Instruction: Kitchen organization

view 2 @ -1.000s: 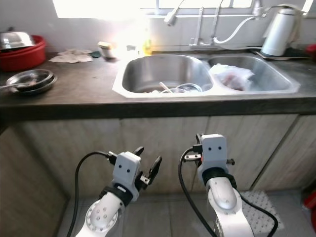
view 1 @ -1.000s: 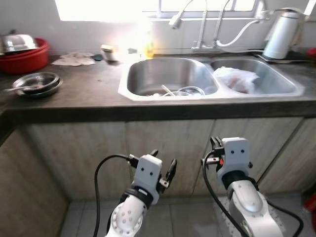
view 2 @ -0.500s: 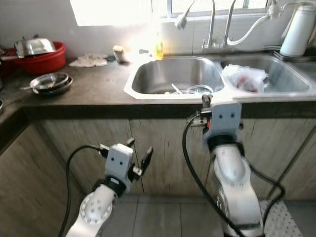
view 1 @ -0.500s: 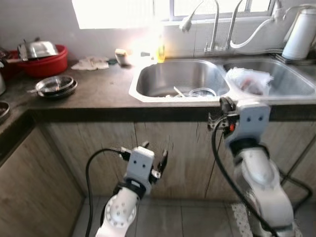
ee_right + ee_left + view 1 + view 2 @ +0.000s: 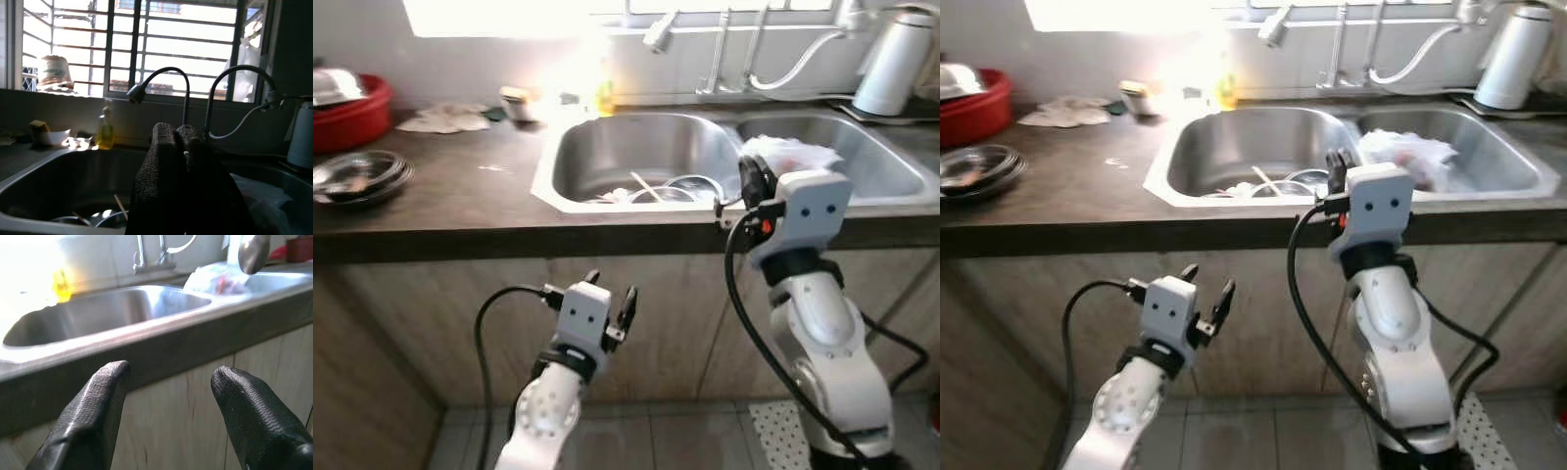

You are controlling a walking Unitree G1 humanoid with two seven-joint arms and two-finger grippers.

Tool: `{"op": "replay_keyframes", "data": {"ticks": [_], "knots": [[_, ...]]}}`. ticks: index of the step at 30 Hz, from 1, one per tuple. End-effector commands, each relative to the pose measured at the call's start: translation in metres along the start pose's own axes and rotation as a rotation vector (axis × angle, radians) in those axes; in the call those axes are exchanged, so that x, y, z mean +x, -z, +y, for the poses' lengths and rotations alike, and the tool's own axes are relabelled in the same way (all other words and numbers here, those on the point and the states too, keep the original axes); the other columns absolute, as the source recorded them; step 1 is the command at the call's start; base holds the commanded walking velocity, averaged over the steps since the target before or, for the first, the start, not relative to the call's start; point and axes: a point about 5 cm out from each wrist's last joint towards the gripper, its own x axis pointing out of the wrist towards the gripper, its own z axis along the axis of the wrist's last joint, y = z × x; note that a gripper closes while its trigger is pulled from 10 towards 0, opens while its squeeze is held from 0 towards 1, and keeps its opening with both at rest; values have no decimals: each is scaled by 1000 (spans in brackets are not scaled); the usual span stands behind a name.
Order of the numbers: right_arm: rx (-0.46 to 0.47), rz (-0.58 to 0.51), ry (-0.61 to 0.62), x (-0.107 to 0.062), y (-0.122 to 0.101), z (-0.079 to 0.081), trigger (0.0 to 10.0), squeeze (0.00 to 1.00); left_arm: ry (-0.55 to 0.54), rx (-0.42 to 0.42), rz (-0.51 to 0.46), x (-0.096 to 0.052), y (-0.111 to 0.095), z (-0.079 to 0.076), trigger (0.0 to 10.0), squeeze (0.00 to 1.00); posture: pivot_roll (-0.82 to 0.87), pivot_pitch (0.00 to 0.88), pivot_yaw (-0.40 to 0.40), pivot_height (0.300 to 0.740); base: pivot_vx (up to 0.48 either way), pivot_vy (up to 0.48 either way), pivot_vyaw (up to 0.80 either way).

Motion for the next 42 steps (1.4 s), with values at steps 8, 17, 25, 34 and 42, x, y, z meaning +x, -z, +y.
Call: {"op": "replay_keyframes", "data": {"ticks": [8,17,25,34,42], "knots": [[-4,-83,-48,13,-17,5,10000,0,-31,29,-6,-1,-1,10,10000,0,173,0,-28,740,330,0,0],[-64,-23,-133,17,-2,14,10000,0,-36,35,-3,1,0,12,10000,0,176,0,-34,740,315,0,179],[14,124,-118,21,20,12,10000,0,-46,41,9,-1,2,14,10000,0,176,0,-35,740,300,0,300],[-3,200,-131,22,31,10,10000,0,-42,31,0,1,0,12,10000,0,173,0,-34,740,296,0,0],[-55,250,-99,31,37,-2,10000,0,-38,27,-5,1,-1,11,10000,0,174,0,-35,740,298,0,0]]}}
